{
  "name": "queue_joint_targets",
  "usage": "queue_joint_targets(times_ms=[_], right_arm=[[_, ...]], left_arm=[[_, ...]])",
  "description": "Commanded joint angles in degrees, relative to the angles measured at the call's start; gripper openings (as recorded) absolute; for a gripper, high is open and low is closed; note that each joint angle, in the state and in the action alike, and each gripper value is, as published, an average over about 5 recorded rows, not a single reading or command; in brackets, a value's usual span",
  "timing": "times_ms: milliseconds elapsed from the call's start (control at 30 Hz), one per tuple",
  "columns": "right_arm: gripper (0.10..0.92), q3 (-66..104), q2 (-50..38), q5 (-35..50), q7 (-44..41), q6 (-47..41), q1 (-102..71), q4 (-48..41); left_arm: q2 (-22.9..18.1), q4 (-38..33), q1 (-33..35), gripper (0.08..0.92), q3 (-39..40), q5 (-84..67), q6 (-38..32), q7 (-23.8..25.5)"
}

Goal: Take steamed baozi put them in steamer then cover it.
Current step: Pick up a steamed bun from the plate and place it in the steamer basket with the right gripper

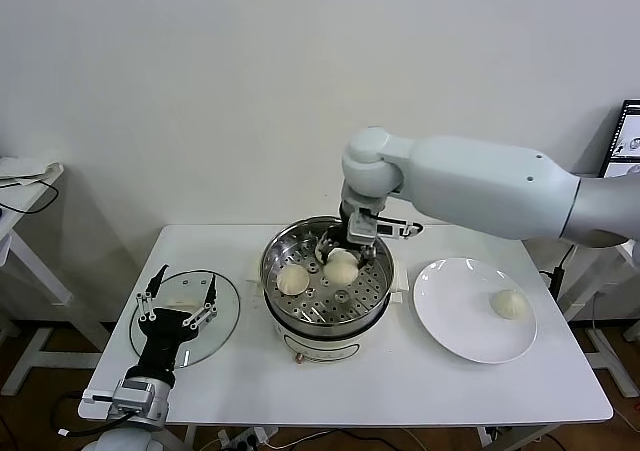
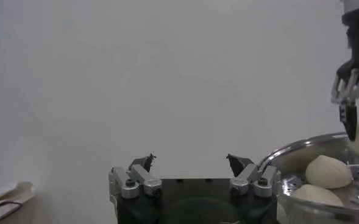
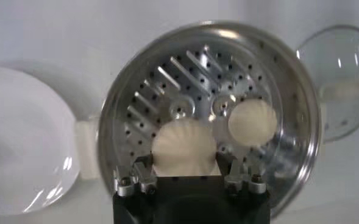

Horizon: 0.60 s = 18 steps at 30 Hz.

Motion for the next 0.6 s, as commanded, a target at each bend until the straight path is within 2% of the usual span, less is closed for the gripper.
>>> queue_joint_targets(times_ms=[33, 600], right_arm=[[0.696, -0.6, 1.7, 1.5, 1.0, 0.5, -1.1, 0.4], [0.696, -2.6, 3.1, 4.2, 0.7, -0.8, -2.1, 0.9]], left_arm=[[0.0, 0.1, 0.0, 0.823, 0.0, -0.1, 0.0, 0.0], [0.1, 0.9, -0.5, 0.823, -0.3, -0.3, 0.0, 0.0]])
